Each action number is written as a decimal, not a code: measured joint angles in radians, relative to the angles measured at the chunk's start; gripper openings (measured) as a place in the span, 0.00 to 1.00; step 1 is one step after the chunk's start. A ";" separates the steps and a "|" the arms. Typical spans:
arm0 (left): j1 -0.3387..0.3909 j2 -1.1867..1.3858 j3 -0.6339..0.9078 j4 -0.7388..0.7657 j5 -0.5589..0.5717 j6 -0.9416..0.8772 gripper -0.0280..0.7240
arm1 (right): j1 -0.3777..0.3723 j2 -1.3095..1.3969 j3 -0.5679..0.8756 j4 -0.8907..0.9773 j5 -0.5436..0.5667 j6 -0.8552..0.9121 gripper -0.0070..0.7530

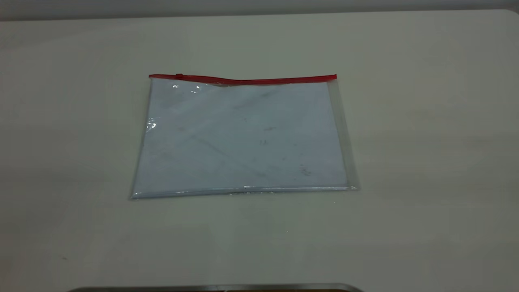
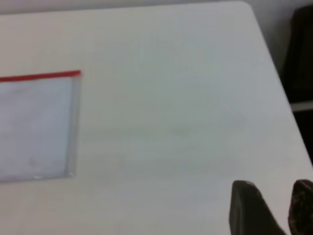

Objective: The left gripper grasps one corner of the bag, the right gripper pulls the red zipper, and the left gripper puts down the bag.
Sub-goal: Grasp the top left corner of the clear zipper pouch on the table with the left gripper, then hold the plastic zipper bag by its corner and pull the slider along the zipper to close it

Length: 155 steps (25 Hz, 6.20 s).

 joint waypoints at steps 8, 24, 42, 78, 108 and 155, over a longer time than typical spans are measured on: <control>0.000 0.508 -0.120 -0.040 -0.116 0.054 0.66 | 0.000 0.455 -0.006 0.079 -0.375 -0.093 0.49; 0.000 1.450 -0.318 -0.661 -0.418 0.696 0.76 | 0.000 1.393 -0.233 0.768 -0.695 -0.882 0.58; -0.015 2.188 -0.824 -0.801 -0.339 0.880 0.76 | 0.000 1.798 -0.486 1.285 -0.584 -1.398 0.58; -0.100 2.406 -0.990 -1.128 -0.030 1.803 0.11 | 0.160 2.099 -0.744 1.531 -0.536 -1.775 0.37; -0.101 2.318 -0.990 -0.946 0.069 1.940 0.11 | 0.367 2.448 -1.136 1.617 -0.363 -2.025 0.56; -0.040 2.318 -0.990 -1.110 0.185 1.941 0.11 | 0.327 2.480 -1.142 1.722 -0.304 -2.089 0.06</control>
